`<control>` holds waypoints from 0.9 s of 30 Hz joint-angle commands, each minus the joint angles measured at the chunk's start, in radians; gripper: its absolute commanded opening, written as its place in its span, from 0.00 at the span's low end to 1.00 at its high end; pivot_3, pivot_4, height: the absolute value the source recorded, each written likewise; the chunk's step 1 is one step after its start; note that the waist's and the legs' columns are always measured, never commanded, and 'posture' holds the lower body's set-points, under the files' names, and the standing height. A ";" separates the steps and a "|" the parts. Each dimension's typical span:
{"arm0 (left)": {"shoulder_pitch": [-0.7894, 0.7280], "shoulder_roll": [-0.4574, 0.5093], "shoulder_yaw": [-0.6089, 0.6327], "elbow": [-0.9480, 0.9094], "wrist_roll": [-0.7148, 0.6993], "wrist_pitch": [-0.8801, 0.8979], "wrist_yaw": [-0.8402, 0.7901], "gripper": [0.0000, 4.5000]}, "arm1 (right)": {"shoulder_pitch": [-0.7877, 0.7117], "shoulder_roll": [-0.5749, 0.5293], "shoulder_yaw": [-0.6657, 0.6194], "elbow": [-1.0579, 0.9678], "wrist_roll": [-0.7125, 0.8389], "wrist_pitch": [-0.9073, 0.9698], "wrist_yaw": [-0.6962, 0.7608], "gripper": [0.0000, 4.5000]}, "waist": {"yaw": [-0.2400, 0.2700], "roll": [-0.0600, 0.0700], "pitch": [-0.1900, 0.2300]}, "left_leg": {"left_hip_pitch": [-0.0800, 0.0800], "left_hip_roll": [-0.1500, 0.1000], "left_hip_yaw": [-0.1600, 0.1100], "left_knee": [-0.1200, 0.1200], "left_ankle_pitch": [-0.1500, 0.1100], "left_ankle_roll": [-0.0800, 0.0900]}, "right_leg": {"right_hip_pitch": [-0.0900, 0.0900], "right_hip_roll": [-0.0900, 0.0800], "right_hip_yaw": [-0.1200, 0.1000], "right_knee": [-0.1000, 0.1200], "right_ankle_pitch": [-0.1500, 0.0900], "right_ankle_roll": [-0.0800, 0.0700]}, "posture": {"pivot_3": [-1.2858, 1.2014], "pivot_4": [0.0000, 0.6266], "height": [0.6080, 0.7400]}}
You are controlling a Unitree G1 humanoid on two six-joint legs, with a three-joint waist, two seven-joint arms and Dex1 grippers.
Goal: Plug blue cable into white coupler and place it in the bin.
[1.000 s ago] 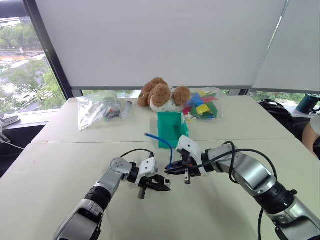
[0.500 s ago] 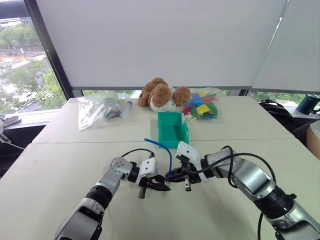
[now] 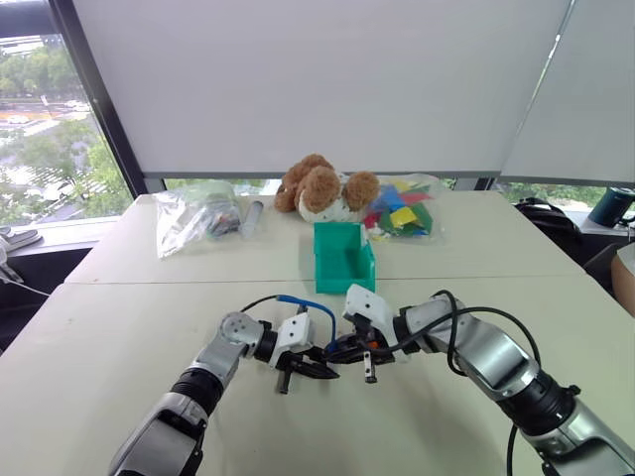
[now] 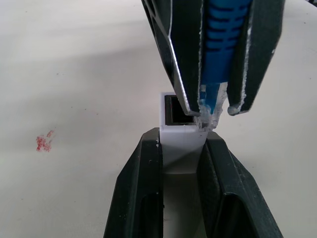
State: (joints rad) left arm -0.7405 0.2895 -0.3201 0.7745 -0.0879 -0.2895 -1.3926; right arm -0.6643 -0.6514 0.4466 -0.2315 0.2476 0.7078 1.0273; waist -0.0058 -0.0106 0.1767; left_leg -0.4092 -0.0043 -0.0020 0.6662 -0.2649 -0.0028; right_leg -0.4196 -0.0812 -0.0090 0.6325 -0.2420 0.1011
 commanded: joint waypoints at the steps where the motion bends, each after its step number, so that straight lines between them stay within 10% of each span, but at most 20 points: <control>1: 0.006 -0.003 0.000 -0.003 0.019 0.002 0.004 0.08 | -0.009 -0.015 -0.013 0.014 -0.025 -0.007 0.007 0.00 | 0.000 0.000 0.000 | 0.000 0.000 0.000 0.000 0.000 0.000 | 0.000 0.000 0.000 0.000 0.000 0.000 | 0.52 0.24 1.00; 27: 0.008 -0.010 -0.001 -0.006 0.026 -0.005 0.002 0.08 | -0.018 -0.029 -0.046 0.059 -0.027 -0.011 0.037 0.00 | 0.014 0.000 0.000 | 0.001 0.000 0.000 0.000 0.000 0.000 | 0.001 0.000 0.000 0.000 0.000 0.000 | 0.52 0.24 1.00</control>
State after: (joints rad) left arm -0.7404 0.2770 -0.3199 0.7735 -0.0763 -0.2904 -1.3868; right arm -0.6692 -0.6553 0.4306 -0.1904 0.2396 0.6844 1.0708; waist 0.0077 -0.0106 0.1765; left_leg -0.4082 -0.0043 -0.0019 0.6667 -0.2649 -0.0028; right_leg -0.4185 -0.0812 -0.0090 0.6325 -0.2419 0.1012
